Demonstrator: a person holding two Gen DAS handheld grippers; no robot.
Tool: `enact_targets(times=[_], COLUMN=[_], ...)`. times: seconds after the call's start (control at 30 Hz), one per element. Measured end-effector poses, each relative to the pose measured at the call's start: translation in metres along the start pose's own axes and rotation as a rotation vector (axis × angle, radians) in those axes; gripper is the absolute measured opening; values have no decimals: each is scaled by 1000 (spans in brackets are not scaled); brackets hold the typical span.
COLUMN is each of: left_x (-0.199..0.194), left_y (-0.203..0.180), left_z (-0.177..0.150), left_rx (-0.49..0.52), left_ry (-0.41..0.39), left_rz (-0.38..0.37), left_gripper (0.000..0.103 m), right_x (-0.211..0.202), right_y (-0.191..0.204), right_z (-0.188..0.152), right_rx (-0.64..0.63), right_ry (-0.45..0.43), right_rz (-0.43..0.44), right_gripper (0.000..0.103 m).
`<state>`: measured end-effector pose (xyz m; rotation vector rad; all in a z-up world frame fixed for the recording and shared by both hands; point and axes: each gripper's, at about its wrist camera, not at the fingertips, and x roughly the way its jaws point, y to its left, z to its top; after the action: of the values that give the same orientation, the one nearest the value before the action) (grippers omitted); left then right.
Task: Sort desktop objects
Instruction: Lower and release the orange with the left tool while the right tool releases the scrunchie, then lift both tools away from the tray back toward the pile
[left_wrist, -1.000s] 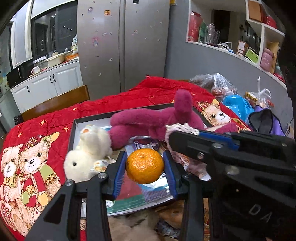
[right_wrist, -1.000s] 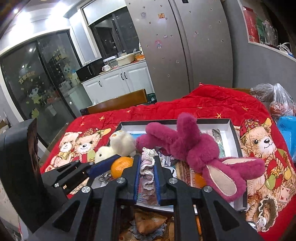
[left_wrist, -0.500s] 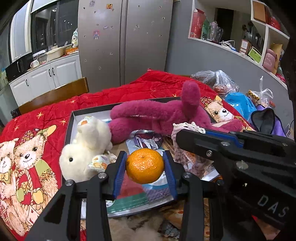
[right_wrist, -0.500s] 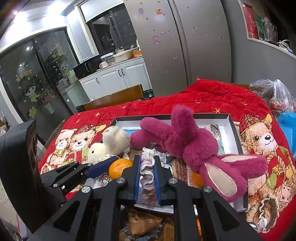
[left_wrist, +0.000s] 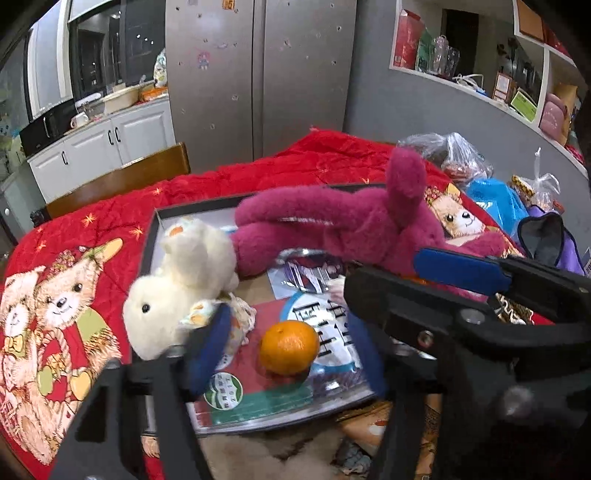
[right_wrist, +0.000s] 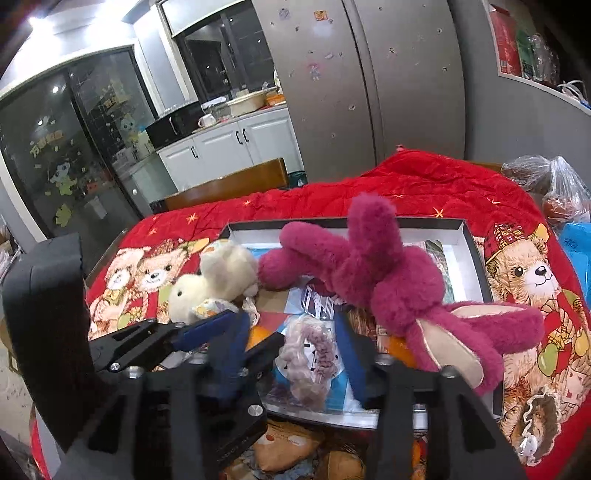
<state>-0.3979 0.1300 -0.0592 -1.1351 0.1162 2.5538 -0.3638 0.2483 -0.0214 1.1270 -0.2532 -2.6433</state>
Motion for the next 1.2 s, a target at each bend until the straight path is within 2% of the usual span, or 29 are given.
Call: enact_targets(times=[0.07,0.1,0.27,0.43,0.6,0.73,0.8,0.9,1.1,1.2], left_x=[-5,-7,-17,-22,-33,-50,-60,-79,-130,-164], left_y=[0,-1,0,6,11,5,2,1,6,11], left_z=[1,2,5,7,9,12,14,18,23,21], left_rx=[3,7,2,-23,-33,0,13,10,-34,-39], left_ry=[-18,-21,-42,-54,-93,-134,-162,-210,-316,-385], left_rz=[-2,3,20,18,-26,16,12,13,-14,-13], left_gripper=[78,83,93,95,102,102,102,102,102,102], right_x=[-2,-3,-6,-7,-10,-22,-31,-49,-102,-135], right_y=[-5,-6,-8,-10,-11,-9,-8,-4,10,22], right_z=[2,2,4,5,6,9,11,16,23,22], right_rx=[29,40,47,63,56,42,37,25,-17,-62], right_ry=[-4,-9,-15,-10,-22,-52,-74,-106,-197,-275], right_rz=[25,36,39,46,19,0,4,13,67,62], right_gripper=[64,64,66,71,73,79,80,93,103,103])
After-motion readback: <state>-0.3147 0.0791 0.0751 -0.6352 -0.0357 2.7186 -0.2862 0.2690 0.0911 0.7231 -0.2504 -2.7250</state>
